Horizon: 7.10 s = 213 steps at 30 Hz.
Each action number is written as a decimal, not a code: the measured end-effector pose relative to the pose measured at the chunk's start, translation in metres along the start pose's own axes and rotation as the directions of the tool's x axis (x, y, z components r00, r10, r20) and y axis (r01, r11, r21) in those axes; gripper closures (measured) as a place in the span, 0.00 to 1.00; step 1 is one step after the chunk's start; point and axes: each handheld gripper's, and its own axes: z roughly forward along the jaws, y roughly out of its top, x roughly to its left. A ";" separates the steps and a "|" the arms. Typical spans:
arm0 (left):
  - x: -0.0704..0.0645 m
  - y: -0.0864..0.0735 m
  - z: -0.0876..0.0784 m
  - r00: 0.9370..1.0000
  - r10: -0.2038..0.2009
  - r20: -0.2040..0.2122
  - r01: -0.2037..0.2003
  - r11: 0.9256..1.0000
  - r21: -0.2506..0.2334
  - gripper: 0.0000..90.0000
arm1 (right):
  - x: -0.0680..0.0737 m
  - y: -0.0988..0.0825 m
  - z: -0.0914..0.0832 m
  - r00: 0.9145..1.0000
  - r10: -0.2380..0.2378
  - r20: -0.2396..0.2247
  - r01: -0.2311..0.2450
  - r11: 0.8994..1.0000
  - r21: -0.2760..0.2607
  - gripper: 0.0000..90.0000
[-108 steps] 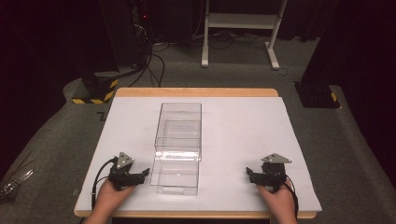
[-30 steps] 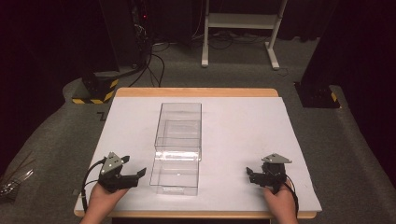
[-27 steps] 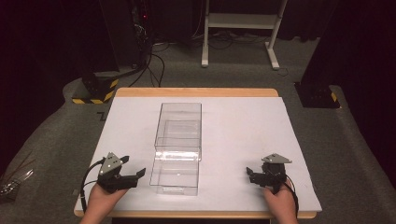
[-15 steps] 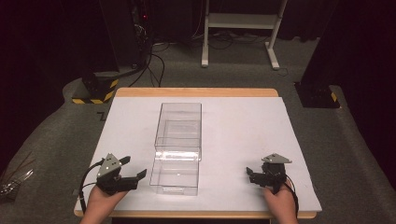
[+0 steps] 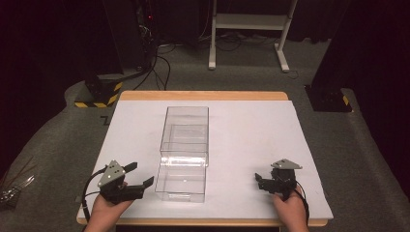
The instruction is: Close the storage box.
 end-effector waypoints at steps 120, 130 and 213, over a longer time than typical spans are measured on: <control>-0.040 -0.027 0.043 0.997 0.019 0.081 -0.020 1.000 0.015 0.37 | 0.000 0.000 0.000 1.000 -0.002 -0.001 0.002 1.000 0.000 0.15; -0.038 -0.025 0.045 0.998 0.017 0.067 -0.018 1.000 0.007 0.40 | 0.000 0.000 0.000 1.000 -0.002 -0.001 0.002 1.000 0.000 0.15; -0.008 0.007 0.093 0.987 -0.110 -0.120 0.113 0.993 0.021 0.26 | 0.000 0.000 0.000 1.000 0.003 -0.003 -0.003 1.000 -0.001 0.15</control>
